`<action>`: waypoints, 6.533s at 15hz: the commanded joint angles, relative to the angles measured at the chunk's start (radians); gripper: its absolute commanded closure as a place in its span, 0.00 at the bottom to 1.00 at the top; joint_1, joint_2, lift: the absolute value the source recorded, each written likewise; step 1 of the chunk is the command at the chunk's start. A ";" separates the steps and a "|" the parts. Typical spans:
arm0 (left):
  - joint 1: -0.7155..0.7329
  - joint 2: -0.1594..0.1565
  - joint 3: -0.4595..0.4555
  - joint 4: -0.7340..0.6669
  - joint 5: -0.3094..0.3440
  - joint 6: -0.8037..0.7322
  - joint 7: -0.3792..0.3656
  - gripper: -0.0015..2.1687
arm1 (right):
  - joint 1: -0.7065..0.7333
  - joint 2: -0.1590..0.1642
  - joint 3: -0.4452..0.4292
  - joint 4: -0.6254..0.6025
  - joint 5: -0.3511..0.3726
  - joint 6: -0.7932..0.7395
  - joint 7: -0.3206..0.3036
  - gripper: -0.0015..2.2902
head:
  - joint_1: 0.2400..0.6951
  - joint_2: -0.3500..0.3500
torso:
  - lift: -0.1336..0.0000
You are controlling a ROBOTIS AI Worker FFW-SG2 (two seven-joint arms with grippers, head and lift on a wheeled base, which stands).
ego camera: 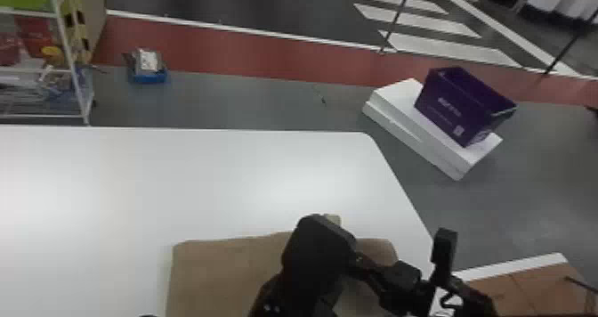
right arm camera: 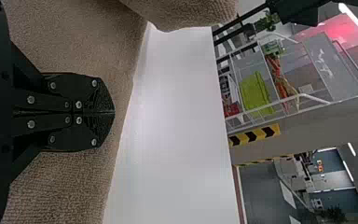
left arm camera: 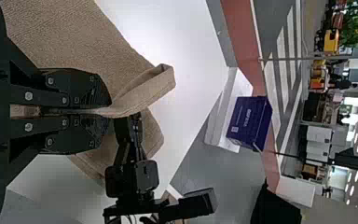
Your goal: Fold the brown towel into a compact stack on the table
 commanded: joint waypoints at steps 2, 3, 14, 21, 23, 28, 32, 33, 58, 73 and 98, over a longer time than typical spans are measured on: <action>-0.042 -0.003 -0.013 0.080 0.031 -0.003 0.034 0.63 | -0.008 -0.010 0.000 0.024 -0.002 -0.025 0.000 0.89 | 1.00 0.00 | 0.07; -0.056 -0.003 -0.015 0.107 0.040 -0.012 0.051 0.63 | -0.008 -0.013 0.000 0.028 -0.008 -0.034 0.000 0.89 | 1.00 0.00 | 0.07; -0.067 -0.003 0.005 0.176 0.088 -0.095 0.068 0.01 | -0.019 -0.022 0.007 0.031 -0.017 -0.013 0.005 0.54 | 1.00 0.00 | 0.07; 0.040 -0.003 0.082 0.046 0.051 -0.055 0.032 0.03 | -0.013 -0.067 -0.121 -0.081 -0.017 0.171 0.015 0.24 | 1.00 0.00 | 0.07; 0.094 -0.003 0.117 0.020 0.040 -0.123 0.023 0.03 | -0.013 -0.082 -0.223 -0.164 -0.115 0.364 0.068 0.00 | 1.00 0.00 | 0.07; 0.132 0.049 0.197 0.002 0.042 -0.153 0.006 0.03 | 0.010 -0.073 -0.319 -0.317 -0.240 0.883 0.072 0.04 | 1.00 0.00 | 0.07; 0.183 0.075 0.232 -0.006 0.045 -0.196 -0.015 0.03 | 0.010 -0.030 -0.296 -0.372 -0.255 1.134 -0.044 0.05 | 1.00 0.00 | 0.07; 0.195 0.075 0.253 -0.015 0.054 -0.199 -0.031 0.03 | 0.006 -0.027 -0.297 -0.381 -0.298 1.134 -0.086 0.06 | 1.00 0.00 | 0.07; 0.192 0.067 0.287 -0.017 0.054 -0.193 -0.041 0.04 | -0.060 -0.045 -0.329 -0.476 -0.780 1.134 -0.801 0.09 | 1.00 0.00 | 0.07; 0.200 0.067 0.280 -0.028 0.052 -0.172 -0.040 0.04 | -0.042 -0.042 -0.164 -0.469 -0.646 1.134 -0.828 0.17 | 1.00 0.00 | 0.07; 0.200 0.074 0.280 -0.032 0.052 -0.172 -0.040 0.04 | -0.011 -0.042 -0.111 -0.461 -0.595 1.134 -0.802 0.62 | 1.00 0.00 | 0.07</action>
